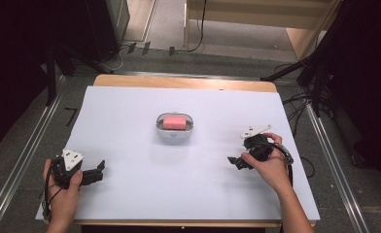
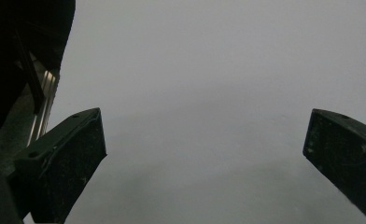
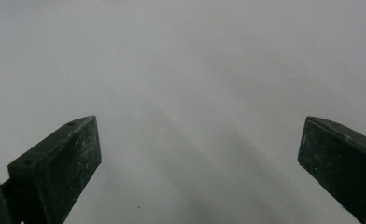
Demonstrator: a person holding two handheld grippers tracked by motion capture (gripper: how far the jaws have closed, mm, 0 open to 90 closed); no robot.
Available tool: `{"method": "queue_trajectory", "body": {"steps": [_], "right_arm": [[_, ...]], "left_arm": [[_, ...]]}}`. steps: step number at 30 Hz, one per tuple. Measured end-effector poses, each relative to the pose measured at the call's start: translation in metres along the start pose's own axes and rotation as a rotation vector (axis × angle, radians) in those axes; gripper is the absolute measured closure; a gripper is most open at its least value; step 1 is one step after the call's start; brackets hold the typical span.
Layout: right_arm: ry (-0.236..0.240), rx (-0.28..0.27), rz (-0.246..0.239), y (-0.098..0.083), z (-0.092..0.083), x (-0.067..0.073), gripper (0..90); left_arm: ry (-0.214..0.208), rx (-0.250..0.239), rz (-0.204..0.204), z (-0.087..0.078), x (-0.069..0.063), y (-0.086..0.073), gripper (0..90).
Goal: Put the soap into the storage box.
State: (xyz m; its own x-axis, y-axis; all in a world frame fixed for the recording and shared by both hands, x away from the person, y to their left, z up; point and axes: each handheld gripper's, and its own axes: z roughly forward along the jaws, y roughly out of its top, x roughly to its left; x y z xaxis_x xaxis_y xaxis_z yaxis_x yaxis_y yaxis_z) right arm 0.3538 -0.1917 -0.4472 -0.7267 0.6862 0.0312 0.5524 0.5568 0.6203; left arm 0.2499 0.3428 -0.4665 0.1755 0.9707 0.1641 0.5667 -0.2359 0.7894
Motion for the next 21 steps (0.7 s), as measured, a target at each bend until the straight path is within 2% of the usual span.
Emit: {"method": "queue_trajectory", "body": {"steps": [9,21], "right_arm": [[-0.017,-0.055,0.059,-0.025,-0.01,-0.009,0.1],[-0.047,-0.112,0.11,-0.05,-0.021,-0.017,0.2]], "left_arm": [[0.001,0.0,0.0,0.0,0.0,0.0,0.0],[0.002,0.0,-0.001,0.0,0.0,0.0,0.0]]}}
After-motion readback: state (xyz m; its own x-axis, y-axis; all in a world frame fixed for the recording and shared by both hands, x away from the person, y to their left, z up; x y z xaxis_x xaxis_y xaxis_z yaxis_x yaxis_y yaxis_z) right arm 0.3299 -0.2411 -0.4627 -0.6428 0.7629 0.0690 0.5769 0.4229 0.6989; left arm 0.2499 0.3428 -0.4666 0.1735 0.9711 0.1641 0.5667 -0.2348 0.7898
